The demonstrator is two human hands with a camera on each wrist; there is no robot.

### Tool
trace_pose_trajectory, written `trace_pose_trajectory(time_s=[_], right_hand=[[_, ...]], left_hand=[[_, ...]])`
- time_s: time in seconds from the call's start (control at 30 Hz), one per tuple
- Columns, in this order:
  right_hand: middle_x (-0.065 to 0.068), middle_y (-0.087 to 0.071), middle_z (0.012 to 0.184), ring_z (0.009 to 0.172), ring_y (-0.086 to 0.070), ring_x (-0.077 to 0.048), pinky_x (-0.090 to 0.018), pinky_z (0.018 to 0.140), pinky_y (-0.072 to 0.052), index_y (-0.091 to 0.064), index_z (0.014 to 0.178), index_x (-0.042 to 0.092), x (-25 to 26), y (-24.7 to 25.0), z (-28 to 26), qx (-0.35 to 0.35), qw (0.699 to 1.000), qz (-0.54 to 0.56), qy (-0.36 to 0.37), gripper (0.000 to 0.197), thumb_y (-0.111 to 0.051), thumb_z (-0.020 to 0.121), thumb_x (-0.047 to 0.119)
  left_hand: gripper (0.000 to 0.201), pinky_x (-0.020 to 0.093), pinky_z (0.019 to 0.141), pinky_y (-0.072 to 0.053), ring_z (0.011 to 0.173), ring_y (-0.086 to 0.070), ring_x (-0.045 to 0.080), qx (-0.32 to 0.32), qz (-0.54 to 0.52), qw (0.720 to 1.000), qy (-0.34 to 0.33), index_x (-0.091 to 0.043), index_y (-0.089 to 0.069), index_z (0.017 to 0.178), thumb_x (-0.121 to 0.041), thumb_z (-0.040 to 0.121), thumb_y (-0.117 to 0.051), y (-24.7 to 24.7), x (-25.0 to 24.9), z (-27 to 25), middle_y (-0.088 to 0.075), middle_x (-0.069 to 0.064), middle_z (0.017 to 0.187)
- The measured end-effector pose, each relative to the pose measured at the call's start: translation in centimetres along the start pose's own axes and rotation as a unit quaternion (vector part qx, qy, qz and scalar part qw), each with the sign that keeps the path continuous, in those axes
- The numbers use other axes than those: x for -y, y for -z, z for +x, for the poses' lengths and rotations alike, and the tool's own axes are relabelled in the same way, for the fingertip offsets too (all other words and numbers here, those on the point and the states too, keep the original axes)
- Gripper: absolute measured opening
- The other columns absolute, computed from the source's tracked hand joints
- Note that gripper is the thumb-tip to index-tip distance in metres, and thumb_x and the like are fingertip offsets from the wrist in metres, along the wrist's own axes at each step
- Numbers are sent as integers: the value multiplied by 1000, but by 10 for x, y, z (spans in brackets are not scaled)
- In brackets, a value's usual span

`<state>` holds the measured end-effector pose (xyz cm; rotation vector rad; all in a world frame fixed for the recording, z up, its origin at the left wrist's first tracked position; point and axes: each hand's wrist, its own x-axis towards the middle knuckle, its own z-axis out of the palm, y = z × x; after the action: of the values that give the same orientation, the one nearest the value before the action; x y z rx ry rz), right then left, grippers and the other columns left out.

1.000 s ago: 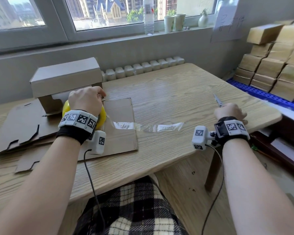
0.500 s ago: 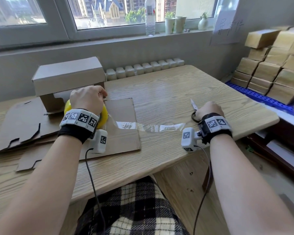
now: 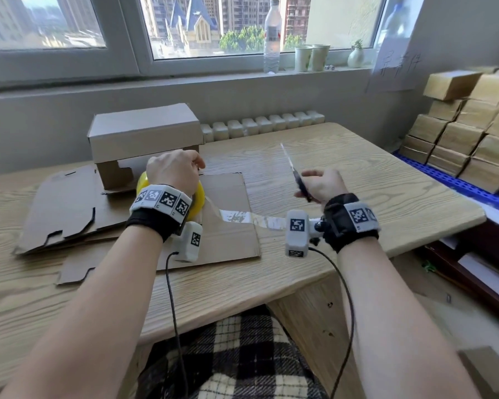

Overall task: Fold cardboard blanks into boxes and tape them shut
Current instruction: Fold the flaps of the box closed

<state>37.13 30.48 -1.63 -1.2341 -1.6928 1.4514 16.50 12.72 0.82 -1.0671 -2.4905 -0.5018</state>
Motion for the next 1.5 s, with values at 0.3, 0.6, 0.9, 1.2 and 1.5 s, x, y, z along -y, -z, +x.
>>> trace_pose_trajectory(time_s=[0.3, 0.6, 0.9, 1.2, 1.5], right_hand=[[-1, -74, 94, 68, -65, -8, -19, 55, -45, -70, 102, 6, 4, -61, -67, 261, 902, 317, -137, 41, -74, 75, 37], [-4, -68, 83, 56, -55, -6, -17, 53, -38, -76, 65, 7, 6, -75, -99, 321, 885, 292, -168, 52, -64, 83, 54], [-9, -61, 70, 53, -56, -18, -27, 55, -50, -62, 106, 10, 4, -82, -129, 285, 922, 214, -152, 61, -78, 71, 58], [-8, -61, 62, 48, -56, -17, -27, 55, -49, -64, 91, 10, -3, -99, -131, 284, 940, 129, -141, 54, -68, 79, 62], [-5, -58, 63, 44, -53, -12, -21, 49, -40, -58, 82, 15, -2, -138, -118, 249, 948, 126, -152, 38, -60, 91, 52]], left_hand=[[32, 31, 86, -40, 102, -61, 22, 13, -24, 1000, -2, -34, -71, 101, -24, 100, -40, 5, 12, 5, -71, -7, 107], [32, 29, 79, -41, 103, -60, 22, 36, -6, 999, -22, -36, -68, 104, -26, 101, -38, 10, 12, 7, -69, -7, 111], [30, 27, 70, -42, 84, -53, 16, 97, -21, 995, -13, -40, -68, 97, -29, 99, -41, 20, 17, 11, -58, -16, 89], [30, 27, 67, -41, 84, -52, 16, 88, 9, 996, -32, -41, -68, 98, -30, 100, -40, 16, 13, 11, -57, -14, 93], [20, 32, 79, -46, 98, -62, 21, 75, -19, 997, -23, -36, -58, 110, -31, 100, -41, 7, 24, 19, -70, -9, 105]])
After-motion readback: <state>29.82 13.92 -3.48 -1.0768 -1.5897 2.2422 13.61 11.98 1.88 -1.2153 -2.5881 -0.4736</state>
